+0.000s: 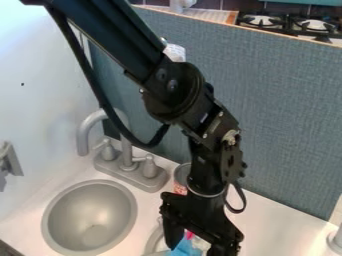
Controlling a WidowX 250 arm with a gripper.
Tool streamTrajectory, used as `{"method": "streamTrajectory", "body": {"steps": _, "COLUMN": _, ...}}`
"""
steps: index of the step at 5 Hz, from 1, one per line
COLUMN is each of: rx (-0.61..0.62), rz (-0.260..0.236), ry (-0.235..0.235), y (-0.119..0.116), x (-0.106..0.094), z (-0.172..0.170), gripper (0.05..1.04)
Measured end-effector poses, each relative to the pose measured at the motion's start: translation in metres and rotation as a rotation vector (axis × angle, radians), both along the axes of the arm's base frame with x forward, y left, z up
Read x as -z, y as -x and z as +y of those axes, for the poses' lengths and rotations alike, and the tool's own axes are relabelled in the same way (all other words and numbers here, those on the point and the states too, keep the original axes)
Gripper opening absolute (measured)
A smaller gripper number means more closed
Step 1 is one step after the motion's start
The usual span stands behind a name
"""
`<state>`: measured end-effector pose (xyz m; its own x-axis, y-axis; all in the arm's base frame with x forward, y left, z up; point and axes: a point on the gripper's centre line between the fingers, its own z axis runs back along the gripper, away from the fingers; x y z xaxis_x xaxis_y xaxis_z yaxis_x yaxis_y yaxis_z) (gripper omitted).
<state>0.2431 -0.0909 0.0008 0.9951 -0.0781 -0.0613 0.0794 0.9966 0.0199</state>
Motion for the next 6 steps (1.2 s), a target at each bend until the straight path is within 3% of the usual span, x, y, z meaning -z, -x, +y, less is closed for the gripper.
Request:
{"method": "streamTrajectory", "body": {"steps": 1, "rx": -0.003, "rz": 0.024, "ry": -0.010, "y": 0.003, "x": 0.007, "z": 0.001, "gripper": 0.999}}
{"method": "streamTrajectory", "body": {"steps": 2, "rx": 0.016, "rz": -0.019, "ry": 0.004, "y": -0.002, "x": 0.006, "z": -0.013, "gripper": 0.999}}
{"method": "streamTrajectory", "body": {"steps": 3, "rx": 0.071, "rz": -0.072, "ry": 0.076, "y": -0.010, "x": 0.005, "z": -0.046, "gripper": 0.999}}
{"method": "streamTrajectory", "body": {"steps": 4, "rx": 0.125, "rz": -0.073, "ry": 0.131, "y": -0.020, "x": 0.013, "z": -0.068, "gripper": 0.999}}
{"method": "streamTrajectory", "body": {"steps": 6, "rx": 0.241, "rz": -0.111, "ry": 0.165, "y": -0.043, "x": 0.030, "z": -0.104, "gripper": 0.999}}
